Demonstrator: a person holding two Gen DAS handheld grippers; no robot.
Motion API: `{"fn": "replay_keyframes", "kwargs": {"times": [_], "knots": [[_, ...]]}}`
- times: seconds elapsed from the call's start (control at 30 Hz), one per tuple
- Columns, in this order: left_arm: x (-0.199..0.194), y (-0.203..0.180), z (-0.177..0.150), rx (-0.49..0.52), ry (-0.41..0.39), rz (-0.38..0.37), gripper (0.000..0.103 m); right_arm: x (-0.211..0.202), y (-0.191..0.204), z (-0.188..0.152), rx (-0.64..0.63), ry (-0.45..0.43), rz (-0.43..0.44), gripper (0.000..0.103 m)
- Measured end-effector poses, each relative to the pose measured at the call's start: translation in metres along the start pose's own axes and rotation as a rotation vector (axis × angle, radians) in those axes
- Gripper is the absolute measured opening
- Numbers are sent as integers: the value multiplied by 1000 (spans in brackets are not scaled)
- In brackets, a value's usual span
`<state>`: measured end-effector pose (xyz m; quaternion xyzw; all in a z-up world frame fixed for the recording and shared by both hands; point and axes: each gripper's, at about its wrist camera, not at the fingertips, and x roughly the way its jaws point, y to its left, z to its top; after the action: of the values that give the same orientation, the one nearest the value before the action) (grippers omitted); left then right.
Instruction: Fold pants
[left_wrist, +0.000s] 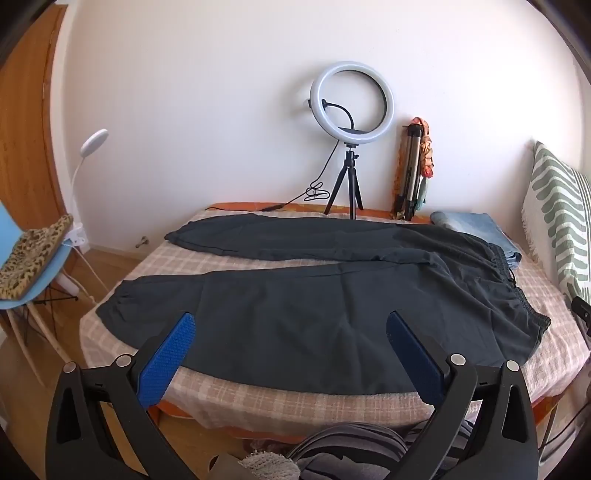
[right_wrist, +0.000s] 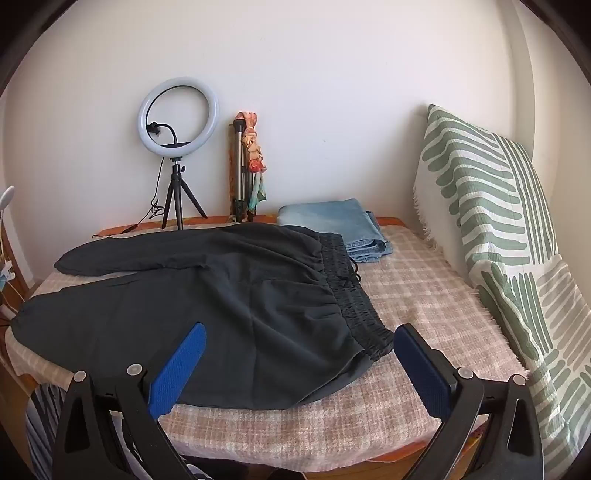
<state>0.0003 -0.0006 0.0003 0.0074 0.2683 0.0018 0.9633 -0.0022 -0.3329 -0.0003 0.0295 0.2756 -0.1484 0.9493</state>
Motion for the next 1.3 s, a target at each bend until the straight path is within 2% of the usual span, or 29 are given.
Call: {"fn": "replay_keyframes", "kwargs": {"times": [0.37, 1.3], "knots": [[-2, 6, 2, -49, -4, 5, 103, -3, 5, 1, 9, -7, 15, 103], [-6, -1, 5, -37, -9, -32, 103, -1, 2, -1, -8, 6, 31, 103]]}}
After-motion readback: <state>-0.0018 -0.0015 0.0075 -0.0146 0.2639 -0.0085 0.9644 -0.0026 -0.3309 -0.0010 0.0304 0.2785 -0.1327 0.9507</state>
